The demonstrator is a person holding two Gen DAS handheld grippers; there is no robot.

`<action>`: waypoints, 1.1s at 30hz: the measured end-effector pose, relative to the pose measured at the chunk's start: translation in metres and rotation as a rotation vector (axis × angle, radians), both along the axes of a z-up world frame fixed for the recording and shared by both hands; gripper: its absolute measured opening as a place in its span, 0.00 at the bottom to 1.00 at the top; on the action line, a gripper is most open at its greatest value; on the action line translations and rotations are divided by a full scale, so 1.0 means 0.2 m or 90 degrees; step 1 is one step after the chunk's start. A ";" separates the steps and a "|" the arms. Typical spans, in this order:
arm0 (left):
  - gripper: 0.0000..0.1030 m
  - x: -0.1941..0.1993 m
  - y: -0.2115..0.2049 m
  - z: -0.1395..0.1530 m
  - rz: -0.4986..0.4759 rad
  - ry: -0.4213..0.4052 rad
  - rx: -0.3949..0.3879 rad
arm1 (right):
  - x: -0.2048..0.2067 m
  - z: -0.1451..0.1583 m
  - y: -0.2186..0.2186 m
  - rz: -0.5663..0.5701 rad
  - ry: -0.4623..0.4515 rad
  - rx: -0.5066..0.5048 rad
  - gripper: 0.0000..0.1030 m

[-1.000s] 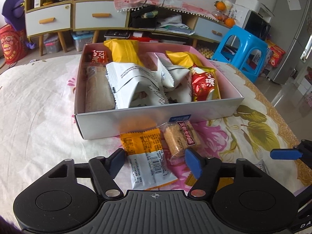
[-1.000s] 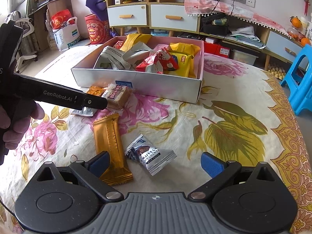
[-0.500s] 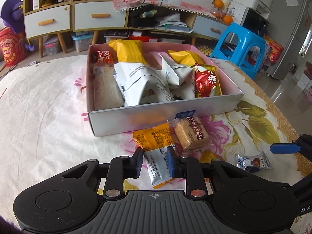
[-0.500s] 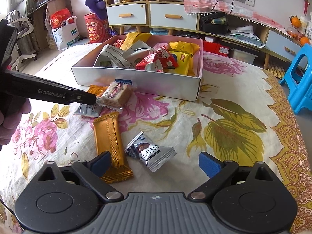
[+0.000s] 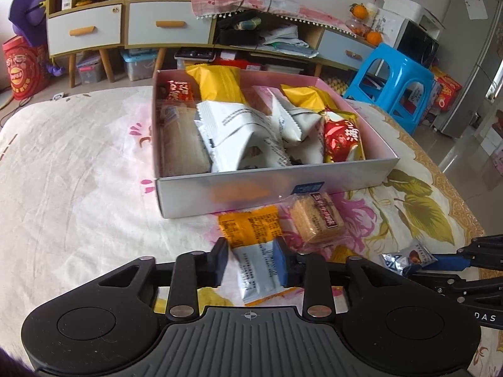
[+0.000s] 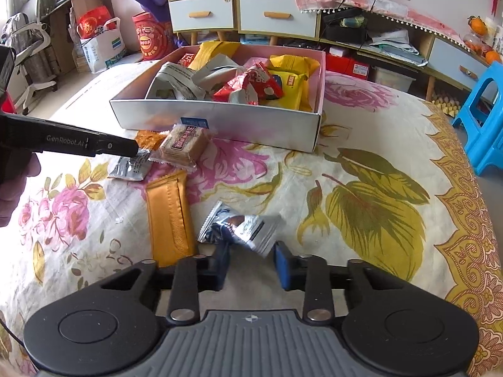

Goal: Organize snacks

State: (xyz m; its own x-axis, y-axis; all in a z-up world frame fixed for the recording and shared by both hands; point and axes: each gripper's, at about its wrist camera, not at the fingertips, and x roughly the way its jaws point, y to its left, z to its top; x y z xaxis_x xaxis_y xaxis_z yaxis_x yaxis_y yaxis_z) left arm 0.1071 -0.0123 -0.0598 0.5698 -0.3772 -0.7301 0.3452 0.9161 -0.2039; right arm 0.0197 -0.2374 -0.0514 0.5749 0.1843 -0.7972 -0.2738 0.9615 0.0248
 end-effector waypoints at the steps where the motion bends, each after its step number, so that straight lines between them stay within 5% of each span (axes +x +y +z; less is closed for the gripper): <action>1: 0.38 0.00 -0.02 0.00 -0.005 -0.001 0.004 | 0.00 0.00 0.00 0.000 0.000 0.001 0.17; 7: 0.50 -0.02 -0.12 -0.03 -0.025 -0.022 0.063 | 0.00 0.00 0.00 0.005 -0.006 -0.003 0.18; 13: 0.41 -0.04 -0.14 -0.03 -0.032 -0.038 0.097 | 0.00 -0.01 0.03 0.019 -0.017 -0.014 0.32; 22: 0.37 -0.05 -0.02 -0.03 -0.027 -0.043 0.107 | 0.01 -0.02 0.04 0.025 -0.027 -0.013 0.32; 29: 0.36 -0.06 0.11 -0.02 0.003 -0.025 0.094 | 0.02 -0.01 0.09 0.038 -0.024 -0.013 0.07; 33: 0.36 -0.08 0.18 -0.02 0.008 -0.021 0.086 | 0.03 0.00 0.11 0.038 -0.024 -0.012 0.03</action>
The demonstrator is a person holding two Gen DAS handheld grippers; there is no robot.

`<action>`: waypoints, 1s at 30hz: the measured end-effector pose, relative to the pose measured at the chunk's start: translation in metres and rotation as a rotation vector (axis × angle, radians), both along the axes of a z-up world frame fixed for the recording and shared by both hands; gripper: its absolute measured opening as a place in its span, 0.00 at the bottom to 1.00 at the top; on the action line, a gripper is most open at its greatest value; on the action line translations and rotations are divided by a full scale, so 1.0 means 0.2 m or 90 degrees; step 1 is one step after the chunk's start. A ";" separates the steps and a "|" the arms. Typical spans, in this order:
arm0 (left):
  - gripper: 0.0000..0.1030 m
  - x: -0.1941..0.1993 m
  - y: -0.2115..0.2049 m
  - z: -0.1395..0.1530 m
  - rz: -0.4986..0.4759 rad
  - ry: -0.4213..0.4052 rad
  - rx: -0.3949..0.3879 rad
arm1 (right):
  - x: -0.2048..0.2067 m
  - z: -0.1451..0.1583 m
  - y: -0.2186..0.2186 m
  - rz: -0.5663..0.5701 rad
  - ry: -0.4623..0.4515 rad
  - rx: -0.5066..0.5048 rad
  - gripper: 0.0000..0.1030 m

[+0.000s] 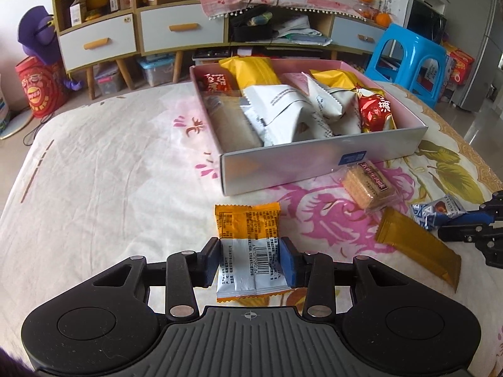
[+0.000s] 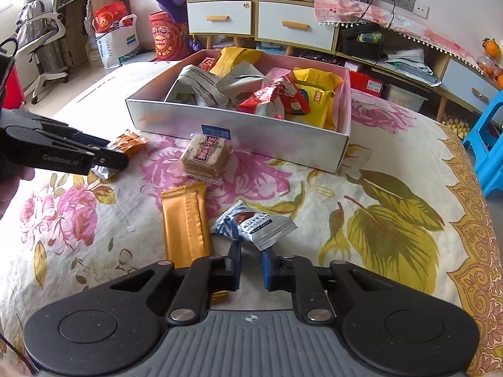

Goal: Organize snacks

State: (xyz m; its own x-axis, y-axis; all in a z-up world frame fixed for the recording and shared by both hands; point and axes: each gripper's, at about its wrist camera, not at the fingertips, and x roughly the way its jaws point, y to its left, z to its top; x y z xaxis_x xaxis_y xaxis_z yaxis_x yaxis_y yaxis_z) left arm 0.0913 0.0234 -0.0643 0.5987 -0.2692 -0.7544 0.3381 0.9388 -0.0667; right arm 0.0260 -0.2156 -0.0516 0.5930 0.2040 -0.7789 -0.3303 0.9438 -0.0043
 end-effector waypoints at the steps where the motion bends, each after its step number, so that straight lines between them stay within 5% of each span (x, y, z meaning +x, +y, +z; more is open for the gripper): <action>1: 0.36 -0.01 0.02 0.00 0.001 0.001 -0.003 | 0.00 0.00 0.00 -0.001 -0.001 0.001 0.03; 13: 0.40 -0.04 0.10 0.00 0.003 0.002 -0.027 | 0.03 0.09 0.05 -0.010 -0.023 0.021 0.06; 17: 0.55 -0.03 0.07 -0.01 -0.005 0.002 -0.027 | 0.04 0.08 0.05 -0.019 -0.020 0.020 0.36; 22: 0.65 -0.04 0.03 -0.02 -0.014 -0.011 -0.008 | 0.05 0.07 0.05 -0.036 -0.019 0.016 0.54; 30: 0.64 -0.02 0.02 -0.03 -0.011 -0.018 -0.002 | 0.11 0.04 0.06 -0.058 -0.011 0.002 0.61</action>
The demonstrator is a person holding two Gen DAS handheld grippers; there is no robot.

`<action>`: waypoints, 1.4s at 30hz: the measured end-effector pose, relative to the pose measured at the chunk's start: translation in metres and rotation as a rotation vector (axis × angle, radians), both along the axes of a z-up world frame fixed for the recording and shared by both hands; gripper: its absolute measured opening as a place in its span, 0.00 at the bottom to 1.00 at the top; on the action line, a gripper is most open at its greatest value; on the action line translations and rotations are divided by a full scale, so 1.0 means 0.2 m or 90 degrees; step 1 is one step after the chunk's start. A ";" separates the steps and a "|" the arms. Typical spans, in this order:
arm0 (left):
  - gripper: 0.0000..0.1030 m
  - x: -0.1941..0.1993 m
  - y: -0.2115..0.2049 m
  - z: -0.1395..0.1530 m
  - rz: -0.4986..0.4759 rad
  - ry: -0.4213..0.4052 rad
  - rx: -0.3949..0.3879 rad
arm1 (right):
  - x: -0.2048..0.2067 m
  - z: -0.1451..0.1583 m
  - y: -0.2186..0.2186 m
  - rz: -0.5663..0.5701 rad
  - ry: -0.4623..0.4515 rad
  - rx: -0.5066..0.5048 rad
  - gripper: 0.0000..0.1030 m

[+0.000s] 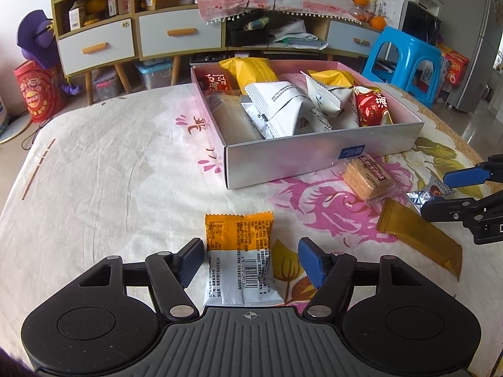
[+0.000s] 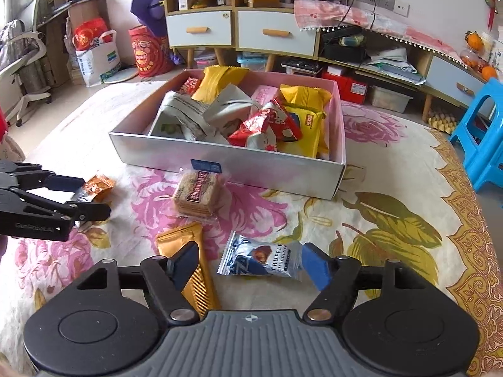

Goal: Organize snacks

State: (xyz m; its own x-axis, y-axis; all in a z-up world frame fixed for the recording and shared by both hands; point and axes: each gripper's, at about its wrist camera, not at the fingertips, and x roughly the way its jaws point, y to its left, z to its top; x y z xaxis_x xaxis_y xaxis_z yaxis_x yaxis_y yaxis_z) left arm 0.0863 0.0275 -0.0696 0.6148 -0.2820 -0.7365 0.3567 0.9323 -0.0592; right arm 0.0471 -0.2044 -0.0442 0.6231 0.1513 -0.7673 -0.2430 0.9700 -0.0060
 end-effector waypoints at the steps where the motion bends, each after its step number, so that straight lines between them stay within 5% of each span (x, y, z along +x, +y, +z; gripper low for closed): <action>1: 0.63 0.00 0.00 0.00 -0.001 0.000 0.002 | 0.01 -0.01 0.00 -0.001 0.003 -0.003 0.60; 5: 0.59 0.00 0.00 0.00 0.005 0.002 0.002 | 0.01 -0.01 0.01 -0.002 0.009 -0.003 0.54; 9: 0.40 0.01 0.00 0.01 0.017 -0.001 0.009 | 0.01 -0.01 0.01 0.007 0.012 -0.008 0.37; 15: 0.35 0.02 0.02 0.02 0.029 0.002 0.003 | -0.01 -0.01 0.03 0.022 0.011 -0.012 0.24; 16: 0.35 0.02 0.02 0.02 0.030 0.003 0.002 | -0.01 0.00 0.03 0.026 0.012 -0.009 0.10; 17: 0.35 0.02 0.02 0.02 0.030 0.004 0.001 | -0.01 0.00 0.03 0.026 0.012 -0.007 0.07; 27: 0.35 0.02 0.02 0.04 0.033 0.010 -0.009 | -0.01 0.03 0.01 0.019 0.007 0.005 0.08; 32: 0.35 0.02 0.02 0.03 0.035 0.020 -0.007 | 0.00 0.01 0.00 0.008 -0.002 0.004 0.51; 39: 0.35 0.03 0.02 0.03 0.035 0.021 -0.008 | 0.05 -0.01 0.01 -0.007 0.008 0.015 0.50; 42: 0.35 0.03 0.02 0.03 0.035 0.021 -0.008 | 0.06 -0.03 0.02 -0.004 0.019 0.011 0.33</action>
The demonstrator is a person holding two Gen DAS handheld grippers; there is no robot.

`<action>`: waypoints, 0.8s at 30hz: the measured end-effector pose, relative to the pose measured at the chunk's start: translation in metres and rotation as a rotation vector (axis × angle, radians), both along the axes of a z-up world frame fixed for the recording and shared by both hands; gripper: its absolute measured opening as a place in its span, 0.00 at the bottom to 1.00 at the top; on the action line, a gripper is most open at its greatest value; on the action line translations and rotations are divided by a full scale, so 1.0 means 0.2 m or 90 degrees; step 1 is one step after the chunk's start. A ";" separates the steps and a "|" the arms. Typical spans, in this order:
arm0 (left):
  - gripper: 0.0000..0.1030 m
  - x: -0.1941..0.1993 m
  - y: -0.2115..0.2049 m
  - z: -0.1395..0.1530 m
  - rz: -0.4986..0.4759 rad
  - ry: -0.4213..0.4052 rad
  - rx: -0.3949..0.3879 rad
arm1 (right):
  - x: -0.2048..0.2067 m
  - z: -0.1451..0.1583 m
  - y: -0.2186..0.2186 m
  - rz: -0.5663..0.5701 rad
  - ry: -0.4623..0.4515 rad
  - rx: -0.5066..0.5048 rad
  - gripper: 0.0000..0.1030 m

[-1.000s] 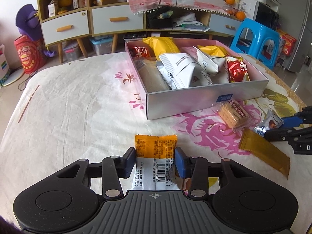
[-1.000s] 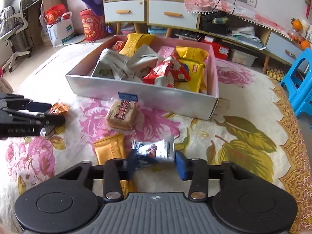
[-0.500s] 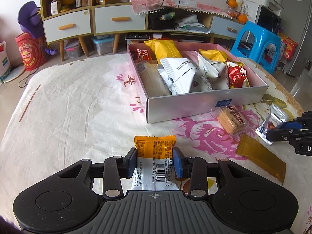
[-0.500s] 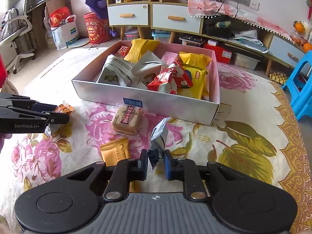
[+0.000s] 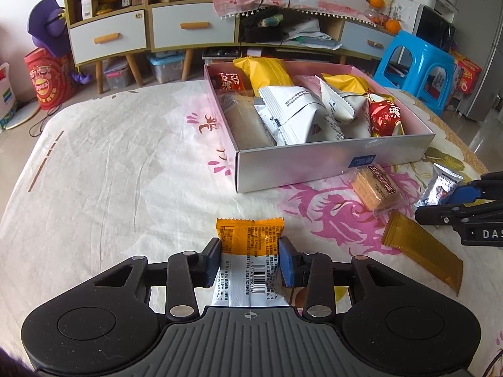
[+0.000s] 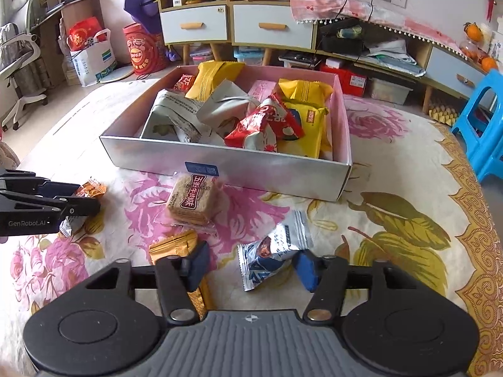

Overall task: Organize snacks
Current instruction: 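Carry both held packets into the pink box and open both grippers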

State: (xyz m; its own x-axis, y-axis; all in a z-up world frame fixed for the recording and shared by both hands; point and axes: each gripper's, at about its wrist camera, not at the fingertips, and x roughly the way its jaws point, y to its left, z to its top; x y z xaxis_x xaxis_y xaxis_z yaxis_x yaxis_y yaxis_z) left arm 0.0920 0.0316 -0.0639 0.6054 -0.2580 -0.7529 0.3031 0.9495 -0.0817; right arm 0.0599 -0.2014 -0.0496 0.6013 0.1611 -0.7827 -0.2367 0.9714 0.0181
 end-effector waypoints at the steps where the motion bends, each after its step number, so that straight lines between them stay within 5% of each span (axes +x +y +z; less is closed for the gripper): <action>1: 0.35 0.00 0.00 0.00 0.000 0.001 0.000 | 0.00 0.00 0.00 0.002 0.005 -0.003 0.23; 4: 0.35 0.00 0.00 0.00 0.000 0.002 -0.006 | 0.01 -0.01 0.01 0.008 0.013 -0.003 0.06; 24: 0.35 0.13 0.00 0.28 0.048 -0.060 -0.093 | 0.10 0.29 -0.03 -0.020 -0.089 0.084 0.06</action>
State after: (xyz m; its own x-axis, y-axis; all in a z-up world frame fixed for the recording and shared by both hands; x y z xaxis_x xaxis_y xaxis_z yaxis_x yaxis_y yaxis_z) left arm 0.1170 0.0306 -0.0084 0.6931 -0.3126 -0.6496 0.2450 0.9496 -0.1955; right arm 0.0794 -0.2068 0.0082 0.7088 0.2361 -0.6647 -0.2148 0.9698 0.1154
